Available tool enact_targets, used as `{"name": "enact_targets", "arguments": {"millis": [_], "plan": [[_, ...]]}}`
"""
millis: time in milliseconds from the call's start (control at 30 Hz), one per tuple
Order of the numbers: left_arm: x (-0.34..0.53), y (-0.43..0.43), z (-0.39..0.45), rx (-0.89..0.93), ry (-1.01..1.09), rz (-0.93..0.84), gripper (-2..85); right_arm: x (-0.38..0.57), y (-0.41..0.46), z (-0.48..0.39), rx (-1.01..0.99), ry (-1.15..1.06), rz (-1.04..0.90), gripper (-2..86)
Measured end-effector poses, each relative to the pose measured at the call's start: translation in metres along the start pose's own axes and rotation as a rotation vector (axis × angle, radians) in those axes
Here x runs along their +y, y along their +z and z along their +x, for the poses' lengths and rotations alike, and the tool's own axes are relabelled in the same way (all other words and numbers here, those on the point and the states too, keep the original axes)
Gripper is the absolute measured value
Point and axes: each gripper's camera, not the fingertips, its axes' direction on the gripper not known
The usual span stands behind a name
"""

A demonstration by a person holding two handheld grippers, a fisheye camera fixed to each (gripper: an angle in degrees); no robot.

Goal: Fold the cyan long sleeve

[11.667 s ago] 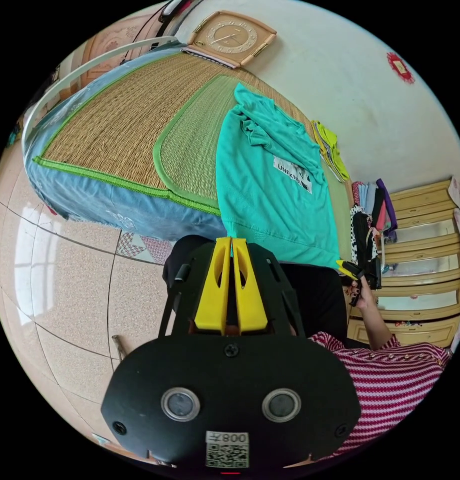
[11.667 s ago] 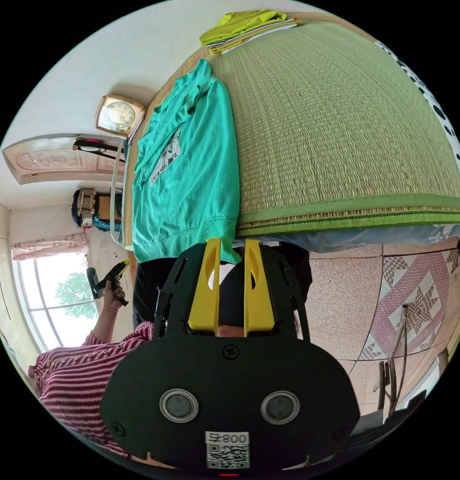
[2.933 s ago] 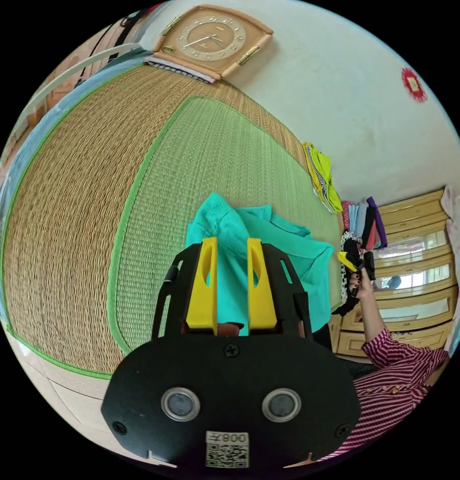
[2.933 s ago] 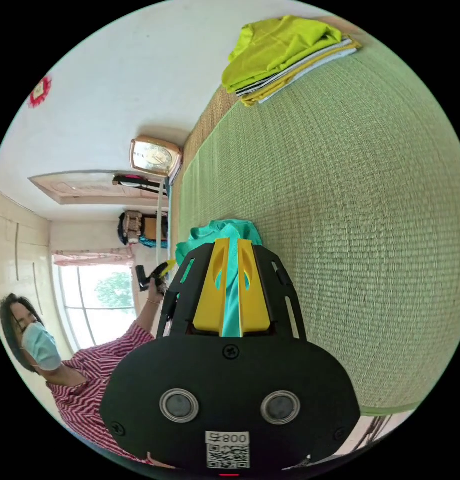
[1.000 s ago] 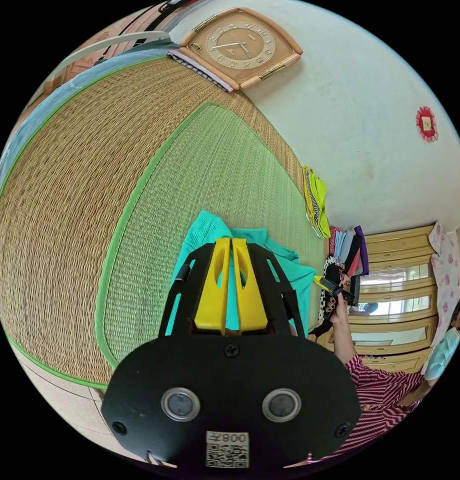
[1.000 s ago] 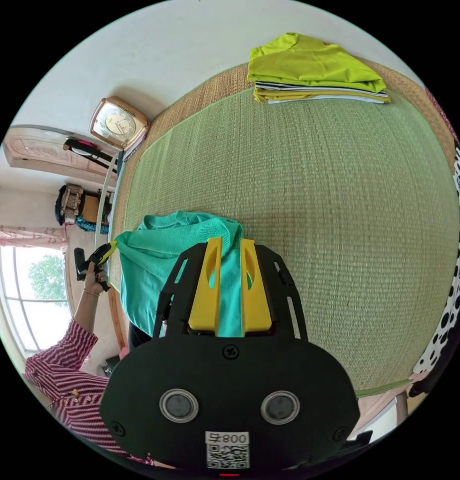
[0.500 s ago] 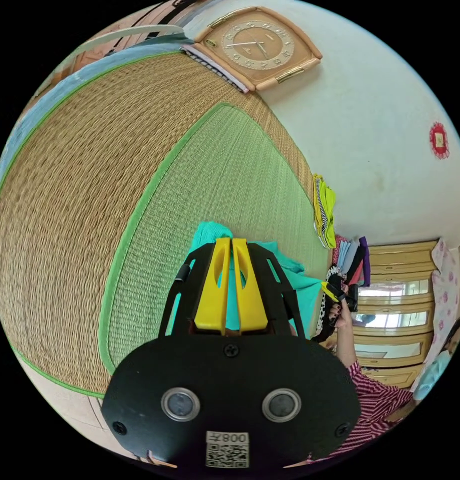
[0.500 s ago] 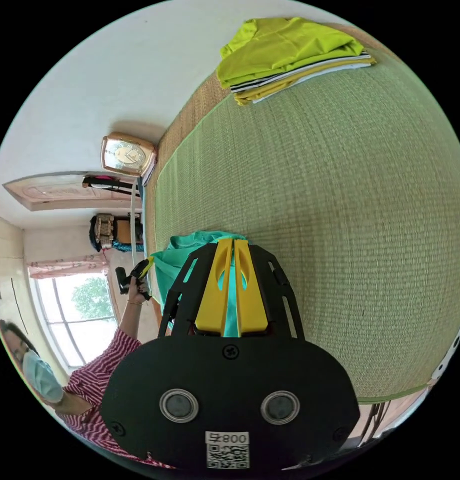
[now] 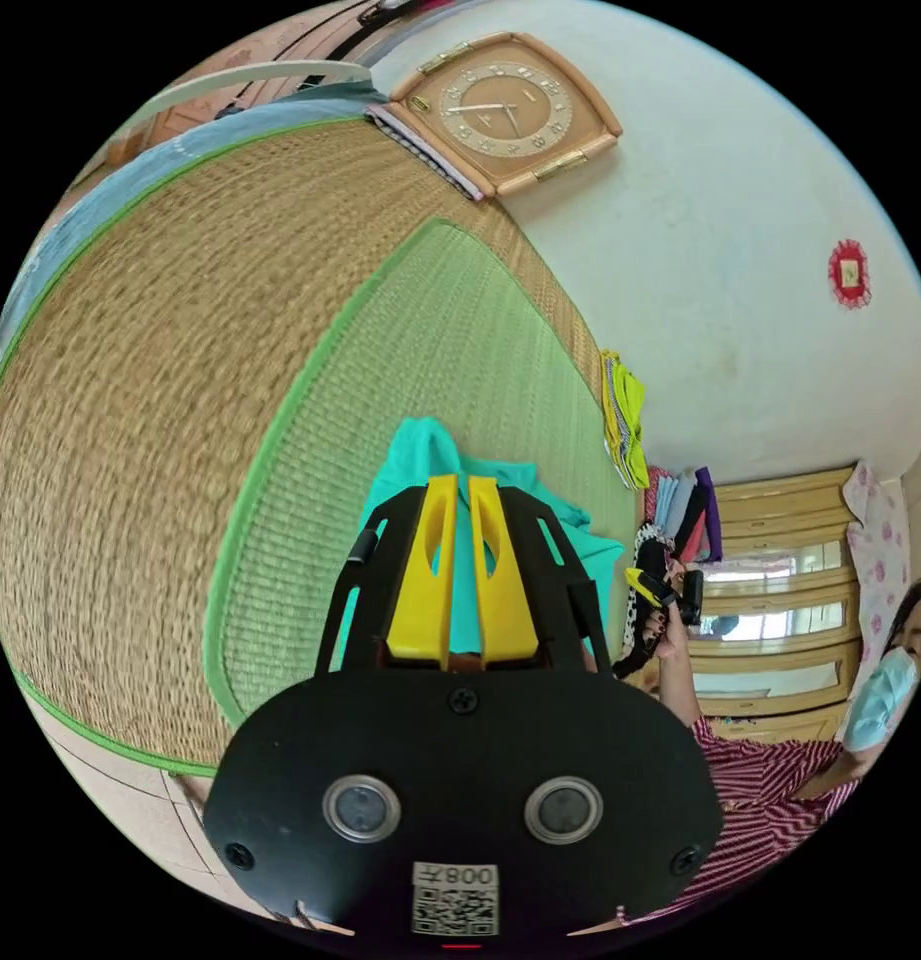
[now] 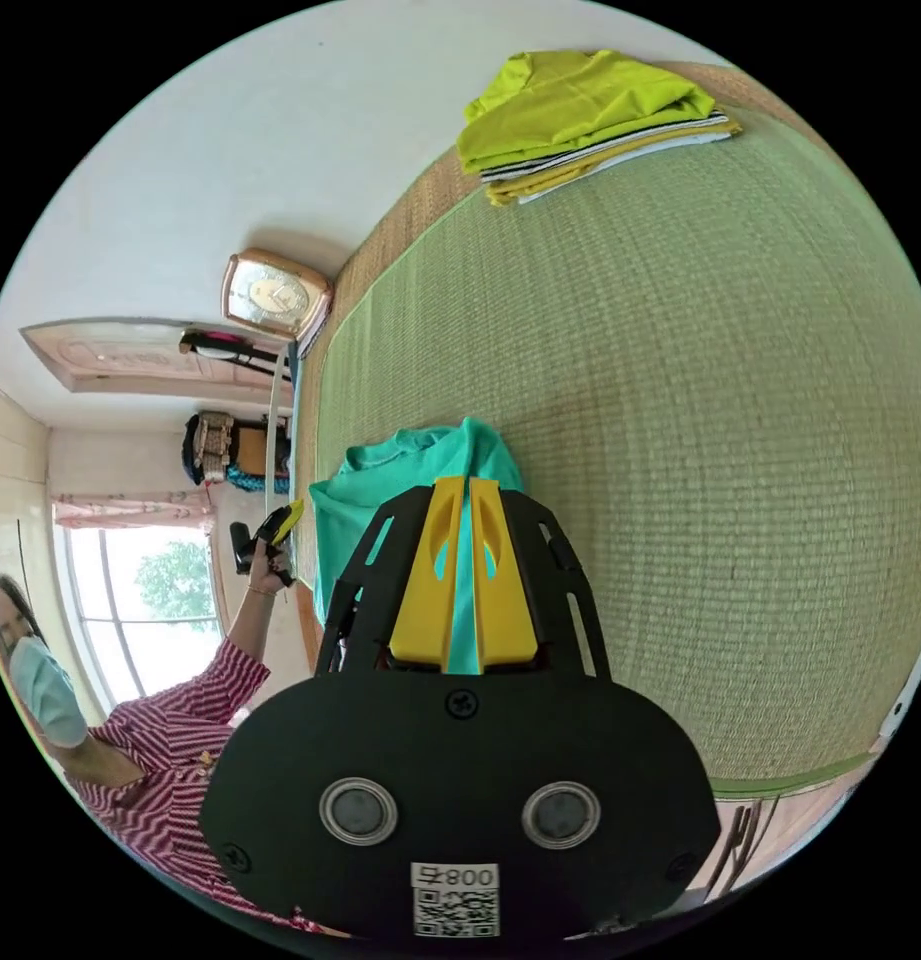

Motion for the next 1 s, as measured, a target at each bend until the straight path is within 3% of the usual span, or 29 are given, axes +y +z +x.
{"name": "enact_targets", "arguments": {"millis": [167, 367, 1000], "plan": [[0.003, 0.065, 0.031, -0.052, 0.135, -0.203, 2.3, 0.002, 0.073, -0.034, 0.080, -0.133, -0.160, 2.5], [-0.006, 0.105, 0.041, -0.169, 0.201, -0.293, 2.3, 0.001, 0.134, -0.059, 0.242, -0.264, -0.259, 4.4], [-0.051, 0.129, 0.033, -0.061, 0.159, -0.145, 0.3, -0.016, 0.193, -0.058, 0.314, -0.368, -0.238, 0.7]]}}
